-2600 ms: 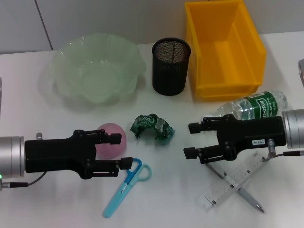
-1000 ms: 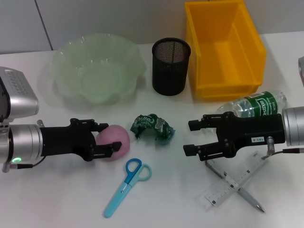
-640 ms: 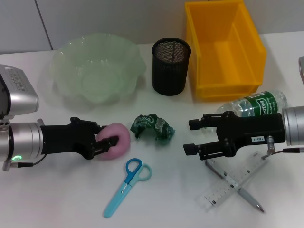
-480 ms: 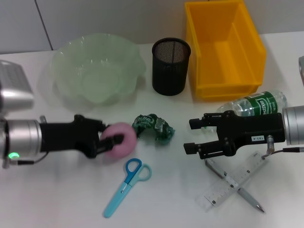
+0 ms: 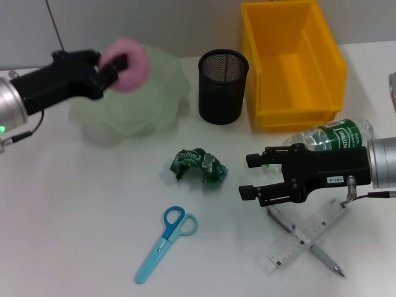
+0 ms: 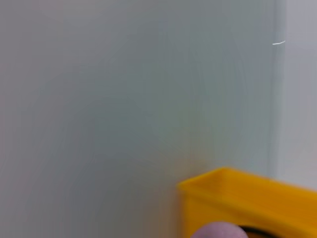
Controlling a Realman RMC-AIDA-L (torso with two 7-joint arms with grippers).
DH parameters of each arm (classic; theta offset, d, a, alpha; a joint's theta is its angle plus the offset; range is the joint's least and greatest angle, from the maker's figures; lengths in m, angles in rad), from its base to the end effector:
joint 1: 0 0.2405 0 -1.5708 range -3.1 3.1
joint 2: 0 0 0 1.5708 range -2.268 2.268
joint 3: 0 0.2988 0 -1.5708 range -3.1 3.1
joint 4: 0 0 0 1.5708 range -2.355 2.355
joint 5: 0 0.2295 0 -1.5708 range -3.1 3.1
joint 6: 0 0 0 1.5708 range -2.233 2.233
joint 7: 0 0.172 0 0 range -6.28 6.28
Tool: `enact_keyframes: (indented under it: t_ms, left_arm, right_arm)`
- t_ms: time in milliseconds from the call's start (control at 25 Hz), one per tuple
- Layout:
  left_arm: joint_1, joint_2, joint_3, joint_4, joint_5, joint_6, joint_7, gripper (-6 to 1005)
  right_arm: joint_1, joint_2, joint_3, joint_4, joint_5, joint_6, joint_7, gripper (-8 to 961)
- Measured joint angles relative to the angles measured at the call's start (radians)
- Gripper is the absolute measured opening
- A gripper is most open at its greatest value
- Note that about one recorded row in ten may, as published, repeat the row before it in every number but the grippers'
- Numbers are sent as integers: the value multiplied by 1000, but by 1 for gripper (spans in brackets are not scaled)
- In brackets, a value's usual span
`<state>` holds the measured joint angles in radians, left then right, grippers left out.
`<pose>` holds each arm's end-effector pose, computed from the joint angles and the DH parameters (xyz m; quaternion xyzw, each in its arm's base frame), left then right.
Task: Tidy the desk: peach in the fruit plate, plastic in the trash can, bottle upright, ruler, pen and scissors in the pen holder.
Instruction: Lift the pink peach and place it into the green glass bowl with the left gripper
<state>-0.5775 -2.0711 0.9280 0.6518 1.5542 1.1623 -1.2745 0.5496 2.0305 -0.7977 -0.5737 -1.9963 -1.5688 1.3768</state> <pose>-0.2543 0.4532 -0.0304 -0.8933 -0.1766 -0.2926 0.2919 0.2986 0.3659 -0.0546 -0.9518 0.2108 0.2101 0.0743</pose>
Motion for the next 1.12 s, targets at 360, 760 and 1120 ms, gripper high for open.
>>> enact_keyframes:
  t_ms: [360, 760, 1120]
  left_arm:
    - [-135, -8, 83, -171, -21, -453, 67, 162]
    - [-137, -7, 88, -184, -35, -466, 56, 246]
    - [-136, -7, 97, -187, -36, -465, 48, 622]
  right_arm:
    - [4, 4, 0, -5, 0, 1, -1, 803]
    - [4, 6, -6, -5, 2, 12, -1, 800]
    - [4, 7, -8, -5, 2, 12, -1, 797]
